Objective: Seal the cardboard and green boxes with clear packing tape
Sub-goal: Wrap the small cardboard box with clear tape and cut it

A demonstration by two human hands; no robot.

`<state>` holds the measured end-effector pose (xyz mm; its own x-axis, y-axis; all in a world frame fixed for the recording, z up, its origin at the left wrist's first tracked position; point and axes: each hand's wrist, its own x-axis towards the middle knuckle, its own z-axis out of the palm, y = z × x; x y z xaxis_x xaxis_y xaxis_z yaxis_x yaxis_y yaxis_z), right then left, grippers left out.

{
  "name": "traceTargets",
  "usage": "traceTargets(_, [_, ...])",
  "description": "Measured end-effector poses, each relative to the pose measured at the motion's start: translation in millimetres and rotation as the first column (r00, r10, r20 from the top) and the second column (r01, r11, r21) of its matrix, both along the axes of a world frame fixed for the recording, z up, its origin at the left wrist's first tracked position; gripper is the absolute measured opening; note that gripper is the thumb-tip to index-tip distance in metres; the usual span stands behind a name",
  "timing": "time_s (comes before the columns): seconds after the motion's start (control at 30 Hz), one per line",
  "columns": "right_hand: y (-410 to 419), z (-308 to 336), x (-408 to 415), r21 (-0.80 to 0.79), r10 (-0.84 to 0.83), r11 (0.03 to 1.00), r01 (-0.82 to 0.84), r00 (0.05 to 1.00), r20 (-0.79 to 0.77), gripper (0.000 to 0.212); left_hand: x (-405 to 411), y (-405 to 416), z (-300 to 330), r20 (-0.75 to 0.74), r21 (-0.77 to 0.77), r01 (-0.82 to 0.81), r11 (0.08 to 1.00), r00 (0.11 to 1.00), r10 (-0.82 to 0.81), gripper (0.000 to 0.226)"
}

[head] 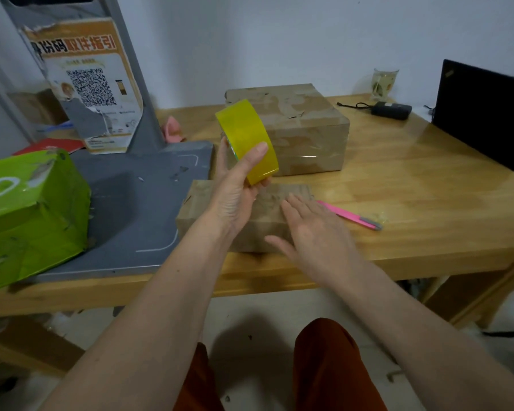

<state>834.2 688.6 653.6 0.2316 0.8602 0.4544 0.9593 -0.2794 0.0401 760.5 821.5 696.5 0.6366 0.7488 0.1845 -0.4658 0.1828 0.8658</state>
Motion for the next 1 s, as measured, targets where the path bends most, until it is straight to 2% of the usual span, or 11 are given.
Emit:
traceTargets(0.1, [27,23,7,-0.32,-0.061,0.947,0.028,0.994,-0.093,0.106,-2,-2,2,-0.001,0.011,0.007,1.0,1.0,-0.007,0.09])
traceTargets(0.17, [40,29,13,-0.393,-0.087,0.919,0.012,0.981,-0.174,0.113,-4,-4,2,-0.005,0.023,0.017,1.0,1.0,-0.017,0.091])
traceTargets(0.4, [48,34,21,-0.438,-0.299,0.877,0.197,0.937,-0.178,0.101,-48,10,6,-0.071,0.106,-0.098,0.989,0.992,0.106,0.1])
traceTargets(0.5, [50,46,4,-0.166,-0.121,0.985,0.047,0.876,-0.468,0.076,-78,30,-2,-0.102,0.127,-0.141,0.982,0.983,0.154,0.107])
traceTargets(0.53, [52,52,-8,-0.024,0.018,0.999,-0.042,0.778,-0.628,0.07,-87,37,-7,-0.13,0.134,-0.14,0.981,0.979,0.158,0.108])
traceTargets(0.6, [63,62,-35,0.253,0.304,0.95,-0.186,0.348,-0.887,0.071,-101,47,-19,-0.18,0.135,-0.135,0.982,0.971,0.159,0.111])
traceTargets(0.63, [73,63,-46,0.33,0.36,0.924,-0.195,0.146,-0.921,0.076,-107,51,-26,-0.203,0.13,-0.131,0.983,0.967,0.156,0.115])
traceTargets(0.67, [84,63,-54,0.349,0.364,0.918,-0.187,0.053,-0.93,0.081,-111,56,-33,-0.233,0.131,-0.125,0.983,0.96,0.154,0.119])
traceTargets(0.8, [123,54,-80,0.306,0.338,0.936,-0.172,0.203,-0.919,0.061,-125,71,-48,-0.356,0.204,-0.092,0.975,0.921,0.161,0.121])
traceTargets(0.9, [136,43,-85,0.294,0.316,0.944,-0.152,0.149,-0.937,0.055,-137,82,-48,-0.454,0.336,-0.087,0.938,0.857,0.242,0.121])
traceTargets(1.0, [144,32,-87,0.259,0.289,0.95,-0.172,0.18,-0.94,0.058,-148,91,-43,-0.549,0.496,0.007,0.868,0.777,0.307,0.125])
